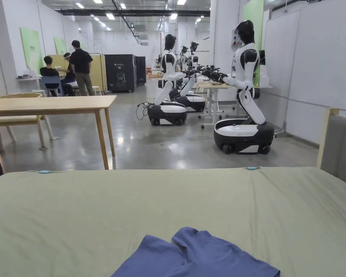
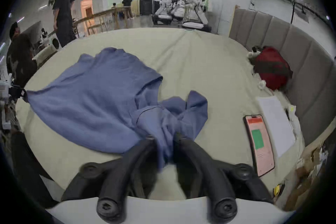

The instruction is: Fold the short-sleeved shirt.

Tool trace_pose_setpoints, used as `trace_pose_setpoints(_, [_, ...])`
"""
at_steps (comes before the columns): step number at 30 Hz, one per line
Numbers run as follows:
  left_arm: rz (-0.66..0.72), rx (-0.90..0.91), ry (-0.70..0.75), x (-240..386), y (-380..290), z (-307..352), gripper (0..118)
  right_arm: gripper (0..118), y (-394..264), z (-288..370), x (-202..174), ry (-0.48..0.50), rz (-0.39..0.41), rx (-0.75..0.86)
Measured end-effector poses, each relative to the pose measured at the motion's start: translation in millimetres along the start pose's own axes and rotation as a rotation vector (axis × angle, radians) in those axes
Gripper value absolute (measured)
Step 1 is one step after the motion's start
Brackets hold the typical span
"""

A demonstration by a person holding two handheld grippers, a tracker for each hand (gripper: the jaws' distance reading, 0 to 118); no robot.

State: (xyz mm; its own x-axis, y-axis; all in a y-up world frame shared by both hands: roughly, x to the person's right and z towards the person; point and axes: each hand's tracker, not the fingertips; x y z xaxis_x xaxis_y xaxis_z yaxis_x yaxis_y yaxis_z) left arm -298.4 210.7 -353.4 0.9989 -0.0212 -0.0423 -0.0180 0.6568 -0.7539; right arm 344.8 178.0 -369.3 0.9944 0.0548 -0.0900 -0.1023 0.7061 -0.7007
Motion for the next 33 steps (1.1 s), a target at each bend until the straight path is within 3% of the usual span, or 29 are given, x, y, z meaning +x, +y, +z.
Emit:
trace_pose_setpoints(1, [-0.026,0.029,-0.011,9,9,17,101,50,12,11,-5,-0.003,0.014,0.054])
trace_pose_setpoints(2, [-0.054,0.083,-0.014,19,21,32,118,84,26,24,-13,-0.011,0.030,0.113])
trace_pose_setpoints(3, [-0.098,0.213,-0.024,31,33,44,117,98,40,36,-23,-0.002,0.035,0.164])
trace_pose_setpoints(4, [-0.102,0.200,0.007,48,43,52,118,102,54,44,-33,0.026,0.023,0.232])
trace_pose_setpoints(9, [-0.086,0.472,-0.004,112,73,75,118,102,105,91,-112,0.122,-0.084,0.468])
trace_pose_setpoints(11, [-0.064,0.585,-0.009,137,69,79,117,102,110,101,-139,0.088,-0.139,0.551])
trace_pose_setpoints(13, [-0.032,0.659,-0.008,149,58,84,114,94,109,104,-159,0.036,-0.133,0.604])
trace_pose_setpoints(14, [-0.021,0.654,-0.021,153,53,84,99,59,107,104,-167,0.005,-0.103,0.627])
trace_pose_setpoints(15, [-0.019,0.630,-0.038,155,51,83,64,15,105,104,-173,-0.033,-0.086,0.640])
trace_pose_setpoints(16, [-0.019,0.628,-0.042,157,49,82,10,0,105,100,-179,-0.063,-0.092,0.624])
trace_pose_setpoints(17, [-0.020,0.604,-0.035,157,49,80,0,0,103,99,-181,-0.050,-0.097,0.613])
trace_pose_setpoints(19, [-0.036,0.575,-0.047,152,47,76,0,0,100,101,-179,0.053,-0.098,0.601])
trace_pose_setpoints(22, [-0.042,0.540,-0.015,131,44,76,0,0,97,102,-180,0.017,-0.077,0.604])
trace_pose_setpoints(31, [0.145,0.234,-0.036,-24,-15,51,0,0,88,82,-199,0.079,-0.082,0.529])
trace_pose_setpoints(32, [0.155,0.192,-0.033,-40,-24,43,2,0,89,79,-206,0.083,-0.078,0.517])
trace_pose_setpoints(33, [0.162,0.160,-0.048,-45,-28,38,17,0,88,76,-210,0.084,-0.077,0.512])
